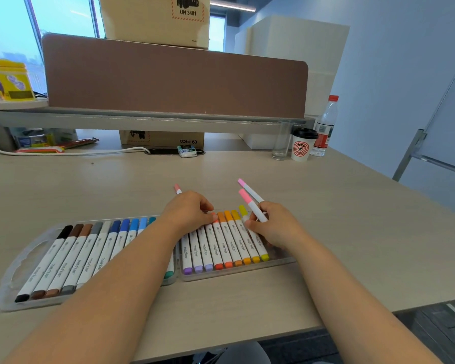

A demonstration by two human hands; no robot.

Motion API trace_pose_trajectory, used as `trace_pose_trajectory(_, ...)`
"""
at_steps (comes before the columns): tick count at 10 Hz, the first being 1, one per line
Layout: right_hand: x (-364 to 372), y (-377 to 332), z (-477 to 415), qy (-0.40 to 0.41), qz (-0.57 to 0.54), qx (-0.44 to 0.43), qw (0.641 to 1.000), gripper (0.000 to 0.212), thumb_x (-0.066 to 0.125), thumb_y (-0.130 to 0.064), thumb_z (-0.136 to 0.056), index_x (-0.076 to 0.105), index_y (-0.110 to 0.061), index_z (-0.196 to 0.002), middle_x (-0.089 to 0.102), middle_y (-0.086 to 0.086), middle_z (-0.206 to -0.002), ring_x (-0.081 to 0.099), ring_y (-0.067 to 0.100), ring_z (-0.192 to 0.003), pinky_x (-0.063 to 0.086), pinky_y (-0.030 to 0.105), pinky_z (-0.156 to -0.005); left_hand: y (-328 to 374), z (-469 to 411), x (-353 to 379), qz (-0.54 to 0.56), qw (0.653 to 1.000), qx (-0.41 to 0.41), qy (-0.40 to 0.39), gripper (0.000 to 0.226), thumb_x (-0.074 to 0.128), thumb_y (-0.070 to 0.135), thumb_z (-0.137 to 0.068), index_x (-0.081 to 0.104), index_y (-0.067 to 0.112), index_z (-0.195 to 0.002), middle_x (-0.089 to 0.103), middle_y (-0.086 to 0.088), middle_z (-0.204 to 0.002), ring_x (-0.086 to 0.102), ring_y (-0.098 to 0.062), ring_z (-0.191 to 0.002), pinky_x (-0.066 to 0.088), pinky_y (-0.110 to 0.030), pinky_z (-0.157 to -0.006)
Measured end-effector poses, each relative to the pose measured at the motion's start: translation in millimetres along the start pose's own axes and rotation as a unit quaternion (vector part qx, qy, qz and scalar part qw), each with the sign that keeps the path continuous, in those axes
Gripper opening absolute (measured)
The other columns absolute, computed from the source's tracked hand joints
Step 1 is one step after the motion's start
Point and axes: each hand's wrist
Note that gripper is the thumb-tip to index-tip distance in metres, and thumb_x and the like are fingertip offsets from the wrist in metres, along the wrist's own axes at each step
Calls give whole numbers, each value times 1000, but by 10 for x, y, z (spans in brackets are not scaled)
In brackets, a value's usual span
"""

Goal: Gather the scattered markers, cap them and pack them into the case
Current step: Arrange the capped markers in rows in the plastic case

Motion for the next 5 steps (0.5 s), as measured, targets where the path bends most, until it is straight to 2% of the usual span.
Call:
trace_pose_trajectory(3,13,14,-4,9,25,-12,1000,14,69,-23,-83,56,-17,-87,57,0,-85,55,15,-71,46,27,-66,4,-10,4,-4,1000,-2,-4,38,61,31,-88,58,16,-123,61,-3,-122,55,-15,-111,42,-29,-96)
trace_pose_trajectory(4,-4,7,-2,6,36,-18,999,18,71,-23,-82,56,-16,-88,56,-2,-83,51,9,-66,41,19,-57,3,-11,3,-6,1000,0,-1,38,61,31,-88,59,16,-123,62,-3,-122,55,-14,-112,42,-28,-97)
trace_pose_trajectory(5,-17,2,-5,-1,54,-22,998,20,70,-24,-82,52,-17,-83,53,-6,-76,48,5,-63,37,17,-54,0,-8,-1,-9,1000,1,-1,38,61,31,-88,59,16,-122,62,-2,-122,56,-14,-111,42,-28,-96)
Point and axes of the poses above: each hand's wrist, its own z-axis away from the middle knuckle, its own x-axis out of the palm, y = z × x
